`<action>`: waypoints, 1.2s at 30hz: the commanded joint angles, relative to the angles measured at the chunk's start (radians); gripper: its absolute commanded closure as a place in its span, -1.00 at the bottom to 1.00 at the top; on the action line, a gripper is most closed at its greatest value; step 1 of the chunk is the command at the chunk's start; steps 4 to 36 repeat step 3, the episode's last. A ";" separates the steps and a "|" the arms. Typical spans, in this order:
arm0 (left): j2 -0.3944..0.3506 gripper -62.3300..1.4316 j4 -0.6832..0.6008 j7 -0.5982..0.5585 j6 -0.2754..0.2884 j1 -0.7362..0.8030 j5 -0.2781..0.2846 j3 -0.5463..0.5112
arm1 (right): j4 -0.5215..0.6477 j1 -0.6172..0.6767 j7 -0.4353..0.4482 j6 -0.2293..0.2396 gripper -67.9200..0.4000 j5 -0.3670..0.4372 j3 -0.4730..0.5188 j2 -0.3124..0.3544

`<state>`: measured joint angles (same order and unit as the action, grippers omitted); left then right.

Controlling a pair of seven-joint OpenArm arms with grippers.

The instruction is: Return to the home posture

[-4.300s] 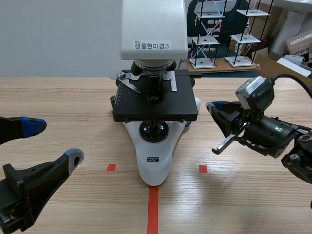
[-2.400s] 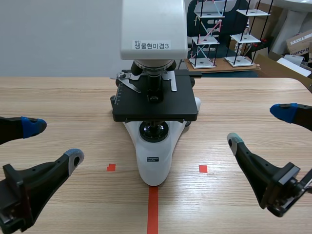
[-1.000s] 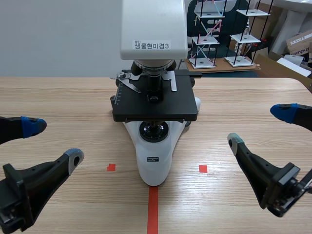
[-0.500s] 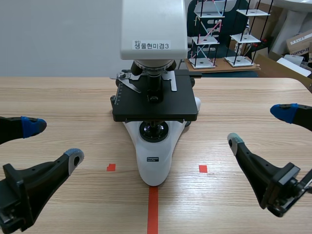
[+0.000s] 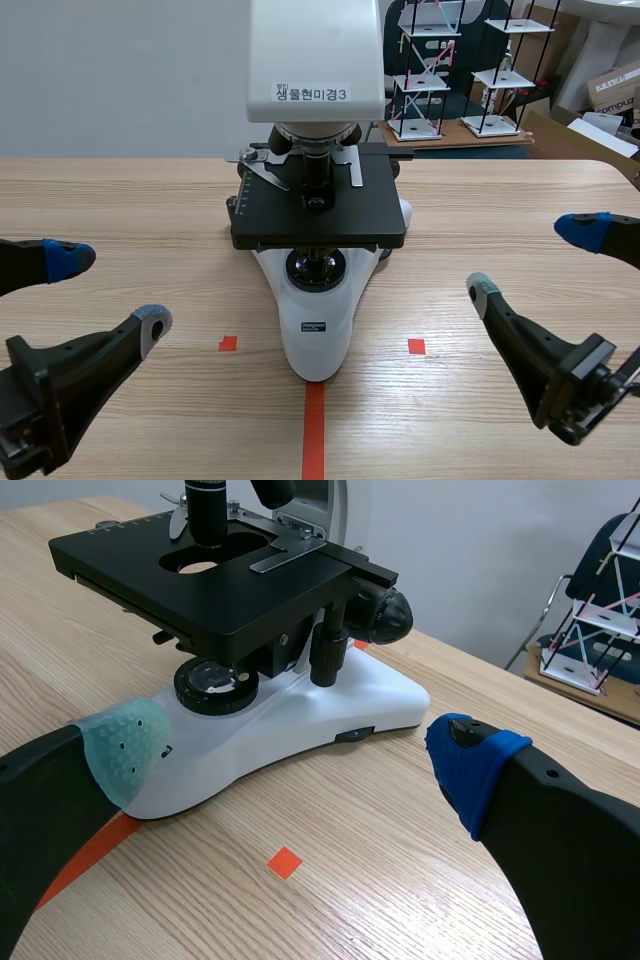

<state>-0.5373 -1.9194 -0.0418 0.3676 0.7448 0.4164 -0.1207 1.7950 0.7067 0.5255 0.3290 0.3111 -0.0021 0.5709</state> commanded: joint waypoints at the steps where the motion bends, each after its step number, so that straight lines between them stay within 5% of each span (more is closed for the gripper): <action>1: 0.005 -0.74 -0.006 -0.014 0.000 0.000 0.007 -0.005 | 0.000 -0.023 0.019 0.000 -0.67 0.011 -0.002 0.002; 36: 0.005 -0.74 -0.006 -0.014 0.000 0.000 0.007 -0.005 | 0.000 -0.023 0.019 0.000 -0.67 0.011 -0.002 0.002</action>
